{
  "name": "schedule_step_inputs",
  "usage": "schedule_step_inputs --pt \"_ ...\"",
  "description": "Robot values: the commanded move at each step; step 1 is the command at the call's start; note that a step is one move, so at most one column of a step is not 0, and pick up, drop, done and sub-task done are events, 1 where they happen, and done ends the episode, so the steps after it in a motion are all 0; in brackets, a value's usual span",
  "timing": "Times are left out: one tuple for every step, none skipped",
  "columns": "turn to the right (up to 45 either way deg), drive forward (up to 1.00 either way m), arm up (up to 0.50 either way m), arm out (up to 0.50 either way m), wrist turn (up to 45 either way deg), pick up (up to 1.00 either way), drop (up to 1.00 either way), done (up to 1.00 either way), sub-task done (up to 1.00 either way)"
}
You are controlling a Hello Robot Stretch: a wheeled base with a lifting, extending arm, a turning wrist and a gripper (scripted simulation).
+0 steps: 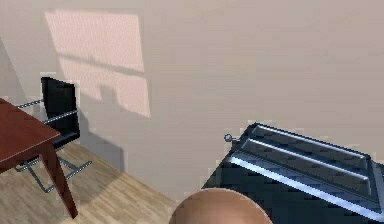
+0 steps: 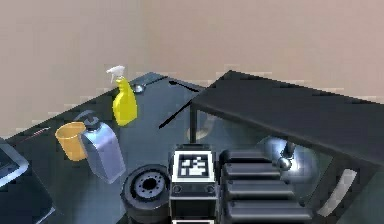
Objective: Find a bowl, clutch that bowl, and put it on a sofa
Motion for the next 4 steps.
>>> schedule_step_inputs --pt "-45.0 0.0 0.0 0.0 0.0 0.0 0.0 0.0 0.0" --pt "-45.0 0.0 0.0 0.0 0.0 0.0 0.0 0.0 0.0" --pt "-6.0 0.0 0.0 0.0 0.0 0.0 0.0 0.0 0.0" --pt "0.0 0.4 0.0 0.0 0.0 0.0 0.0 0.0 0.0"
